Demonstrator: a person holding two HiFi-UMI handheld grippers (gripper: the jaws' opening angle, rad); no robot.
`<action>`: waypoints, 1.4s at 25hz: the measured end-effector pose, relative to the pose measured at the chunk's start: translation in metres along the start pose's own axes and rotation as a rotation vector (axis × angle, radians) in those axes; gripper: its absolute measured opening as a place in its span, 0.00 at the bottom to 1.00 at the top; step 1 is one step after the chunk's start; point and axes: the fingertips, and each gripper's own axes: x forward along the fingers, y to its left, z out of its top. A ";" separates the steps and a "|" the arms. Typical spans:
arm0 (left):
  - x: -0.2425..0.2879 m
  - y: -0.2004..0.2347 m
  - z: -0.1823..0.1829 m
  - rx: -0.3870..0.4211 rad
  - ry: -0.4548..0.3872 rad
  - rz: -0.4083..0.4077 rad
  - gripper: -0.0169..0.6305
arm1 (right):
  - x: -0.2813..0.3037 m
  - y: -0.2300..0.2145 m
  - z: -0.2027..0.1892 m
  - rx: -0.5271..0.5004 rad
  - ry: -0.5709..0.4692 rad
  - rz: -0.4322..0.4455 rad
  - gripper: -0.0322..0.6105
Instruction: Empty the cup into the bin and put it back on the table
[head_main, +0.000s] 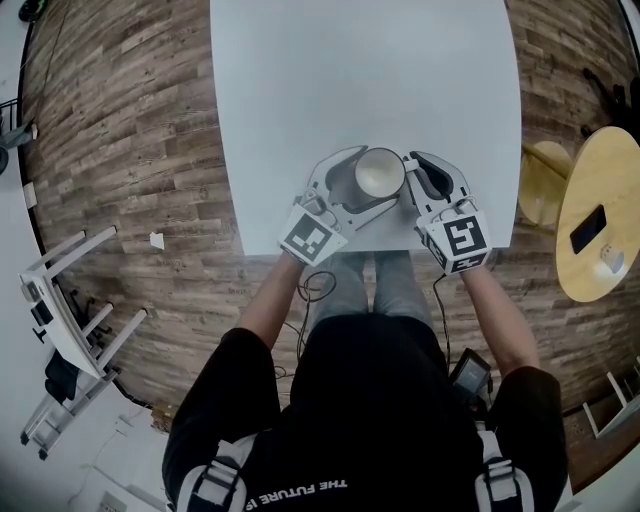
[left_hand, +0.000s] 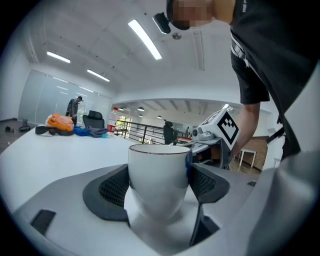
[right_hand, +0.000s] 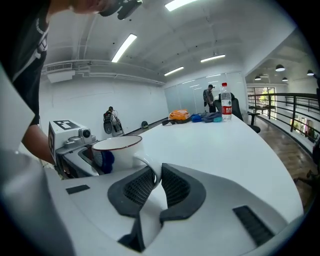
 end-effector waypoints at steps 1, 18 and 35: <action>-0.002 0.000 0.006 -0.023 -0.015 0.003 0.59 | -0.002 0.002 0.006 -0.006 -0.008 -0.005 0.13; -0.078 -0.047 0.162 0.065 -0.166 0.050 0.59 | -0.089 0.071 0.165 -0.229 -0.156 0.017 0.13; -0.334 -0.042 0.121 -0.011 -0.212 0.707 0.59 | -0.009 0.336 0.174 -0.403 -0.174 0.652 0.13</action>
